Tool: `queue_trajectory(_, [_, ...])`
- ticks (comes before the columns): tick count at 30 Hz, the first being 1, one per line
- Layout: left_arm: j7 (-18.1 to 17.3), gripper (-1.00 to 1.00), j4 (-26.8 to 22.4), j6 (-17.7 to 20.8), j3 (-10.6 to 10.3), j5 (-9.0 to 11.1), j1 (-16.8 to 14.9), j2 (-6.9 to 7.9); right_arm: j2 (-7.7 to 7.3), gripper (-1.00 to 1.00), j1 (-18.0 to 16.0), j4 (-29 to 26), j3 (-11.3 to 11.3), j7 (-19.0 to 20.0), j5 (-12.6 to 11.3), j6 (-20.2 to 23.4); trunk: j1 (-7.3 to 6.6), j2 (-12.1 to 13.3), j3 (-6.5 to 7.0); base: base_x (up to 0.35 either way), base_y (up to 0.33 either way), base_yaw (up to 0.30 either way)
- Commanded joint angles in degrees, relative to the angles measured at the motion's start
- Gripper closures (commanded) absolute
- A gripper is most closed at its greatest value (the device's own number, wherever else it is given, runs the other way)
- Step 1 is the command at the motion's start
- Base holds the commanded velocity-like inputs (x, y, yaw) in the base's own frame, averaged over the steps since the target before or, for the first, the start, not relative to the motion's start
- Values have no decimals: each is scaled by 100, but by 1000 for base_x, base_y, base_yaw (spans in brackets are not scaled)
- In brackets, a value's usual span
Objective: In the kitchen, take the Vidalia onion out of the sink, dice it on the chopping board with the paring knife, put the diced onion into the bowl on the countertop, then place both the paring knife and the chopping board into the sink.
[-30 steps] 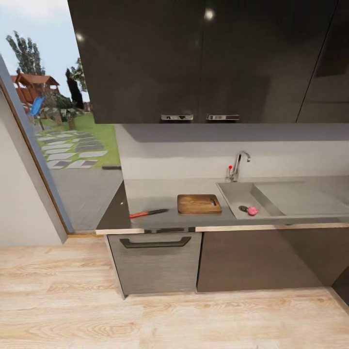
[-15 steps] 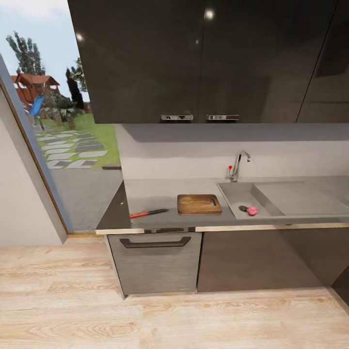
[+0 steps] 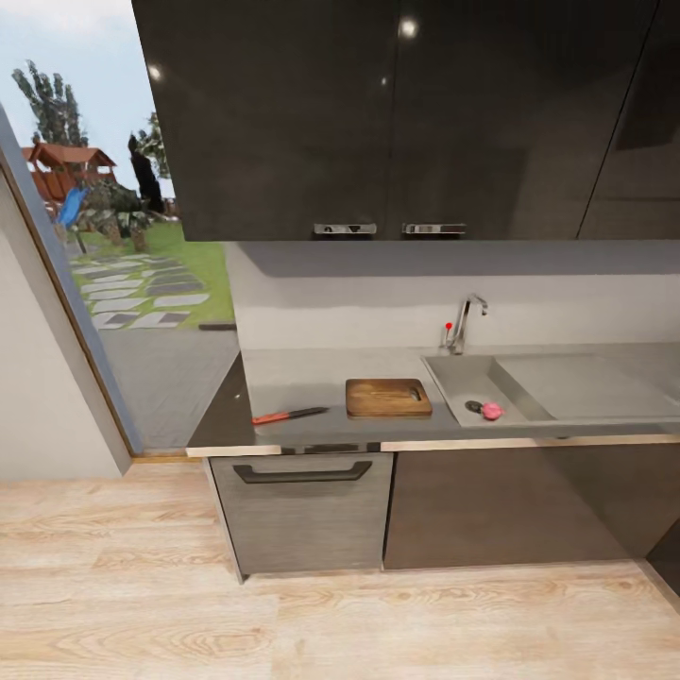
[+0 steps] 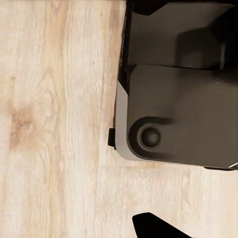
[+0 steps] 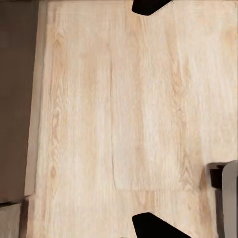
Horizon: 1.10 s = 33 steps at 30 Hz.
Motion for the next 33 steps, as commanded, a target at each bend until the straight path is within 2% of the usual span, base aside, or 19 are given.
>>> queue_trajectory(1, [-4,-100,-14,-17,20,17,-3,-1,8,-100,1,-203,-7,126,-190,42,3,-11,-11,0,0,0])
queue_trajectory(6, [-4,-100,-16,-18,25,17,-3,6,13,-100,1,-237,-2,462,-685,-177,3,-11,-11,0,0,0])
queue_trajectory(9, [-4,-100,-20,-18,37,17,-3,15,26,-100,1,-191,15,592,-855,-258,3,-11,-9,0,0,-43])
queue_trajectory(18, [-4,-100,-14,-18,33,17,-3,10,51,-100,1,-69,33,633,-890,-294,3,-11,26,0,-55,-218])
queue_trajectory(33, [-4,-100,-1,-18,26,17,-3,0,52,-100,1,-61,41,647,-891,-295,3,-11,97,0,-296,-256])
